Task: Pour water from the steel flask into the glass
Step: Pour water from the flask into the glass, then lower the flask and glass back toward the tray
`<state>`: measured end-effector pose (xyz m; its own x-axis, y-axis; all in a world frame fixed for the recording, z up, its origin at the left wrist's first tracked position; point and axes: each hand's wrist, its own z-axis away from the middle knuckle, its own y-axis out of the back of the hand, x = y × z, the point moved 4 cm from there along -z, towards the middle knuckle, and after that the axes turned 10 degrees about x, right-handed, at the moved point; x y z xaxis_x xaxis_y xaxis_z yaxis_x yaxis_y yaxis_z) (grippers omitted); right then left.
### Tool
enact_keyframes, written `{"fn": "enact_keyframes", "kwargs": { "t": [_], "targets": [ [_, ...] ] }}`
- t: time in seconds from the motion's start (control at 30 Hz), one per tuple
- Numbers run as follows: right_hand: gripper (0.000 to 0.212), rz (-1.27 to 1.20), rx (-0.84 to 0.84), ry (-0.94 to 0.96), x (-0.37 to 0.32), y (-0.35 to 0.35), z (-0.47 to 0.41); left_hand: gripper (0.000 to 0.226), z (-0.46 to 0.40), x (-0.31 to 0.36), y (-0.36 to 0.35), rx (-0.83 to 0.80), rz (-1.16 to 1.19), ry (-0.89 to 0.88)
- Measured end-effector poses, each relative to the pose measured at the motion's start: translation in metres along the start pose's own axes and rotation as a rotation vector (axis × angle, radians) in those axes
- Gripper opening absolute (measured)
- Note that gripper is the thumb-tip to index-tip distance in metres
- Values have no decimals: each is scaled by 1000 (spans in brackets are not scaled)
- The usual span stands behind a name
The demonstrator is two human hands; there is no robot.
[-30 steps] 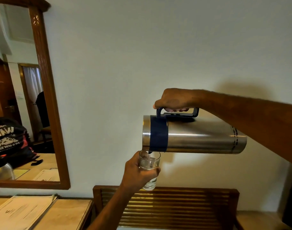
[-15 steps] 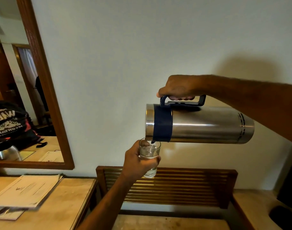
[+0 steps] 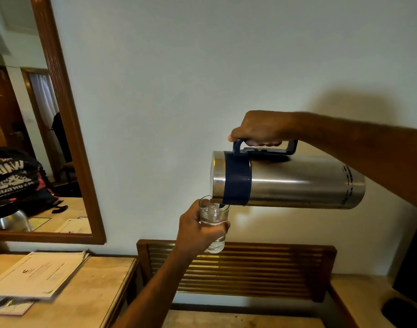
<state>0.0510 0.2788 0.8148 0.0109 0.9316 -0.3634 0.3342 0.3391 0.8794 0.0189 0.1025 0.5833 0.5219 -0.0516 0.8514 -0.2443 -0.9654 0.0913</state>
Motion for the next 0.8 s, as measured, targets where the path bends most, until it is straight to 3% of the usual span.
{"fn": "enact_keyframes", "kwargs": {
  "t": [0.2,0.4,0.5,0.67,0.8],
  "targets": [
    [55,-327,126,-55,43,-16,38,52,4,-4,11,16,-5,30],
    [53,-753,307,-229,108,-67,87,50,15,-9,11,9,-1,41],
    [52,-896,376,-389,139,-108,113,47,28,-22,5,-12,4,84],
    [30,-1135,533,-736,182,-206,164,54,66,-79,-6,35,-14,221],
    [46,-1243,557,-1049,224,-305,203,62,118,-170,-8,48,-88,394]
  ]
}}
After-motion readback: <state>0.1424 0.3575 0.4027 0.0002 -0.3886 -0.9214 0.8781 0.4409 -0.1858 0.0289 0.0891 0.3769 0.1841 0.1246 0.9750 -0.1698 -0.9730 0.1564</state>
